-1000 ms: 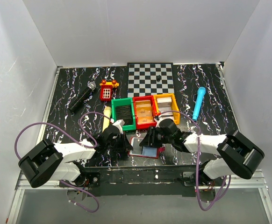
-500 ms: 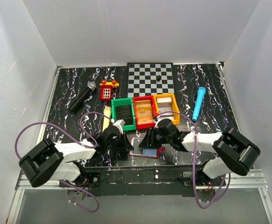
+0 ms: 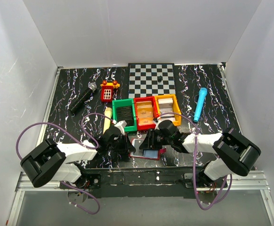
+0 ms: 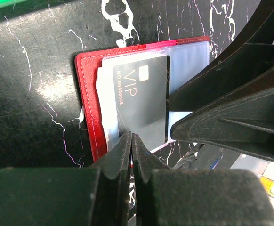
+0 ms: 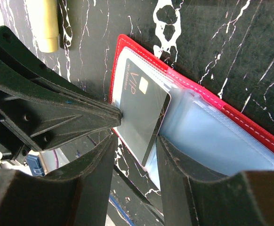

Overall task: Take the credit cards out of the card holder
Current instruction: Remove the credit card from the card holder.

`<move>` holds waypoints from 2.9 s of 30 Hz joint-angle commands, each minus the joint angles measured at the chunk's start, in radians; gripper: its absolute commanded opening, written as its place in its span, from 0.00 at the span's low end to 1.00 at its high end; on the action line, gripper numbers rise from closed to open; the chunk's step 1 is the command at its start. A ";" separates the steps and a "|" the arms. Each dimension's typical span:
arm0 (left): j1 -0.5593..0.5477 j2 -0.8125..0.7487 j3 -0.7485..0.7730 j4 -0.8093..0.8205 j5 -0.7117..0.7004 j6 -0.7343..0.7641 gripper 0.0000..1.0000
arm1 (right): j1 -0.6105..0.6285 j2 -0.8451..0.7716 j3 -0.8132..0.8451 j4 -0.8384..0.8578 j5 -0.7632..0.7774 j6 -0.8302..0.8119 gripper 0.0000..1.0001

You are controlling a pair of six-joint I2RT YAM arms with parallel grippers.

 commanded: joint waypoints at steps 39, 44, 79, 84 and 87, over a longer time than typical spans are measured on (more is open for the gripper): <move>0.003 -0.168 0.012 -0.154 -0.100 0.040 0.02 | 0.003 0.022 0.011 0.074 -0.034 0.022 0.01; 0.003 -0.147 0.025 -0.175 -0.120 0.052 0.02 | 0.003 0.025 0.014 0.065 -0.036 0.017 0.01; 0.003 -0.001 -0.007 -0.048 -0.054 0.034 0.00 | 0.003 0.044 0.014 0.186 -0.103 0.031 0.33; 0.003 0.005 -0.005 -0.036 -0.045 0.034 0.00 | 0.003 0.064 0.020 0.206 -0.128 0.034 0.33; 0.003 0.010 -0.002 -0.037 -0.045 0.036 0.00 | 0.003 0.068 0.020 0.210 -0.128 0.037 0.33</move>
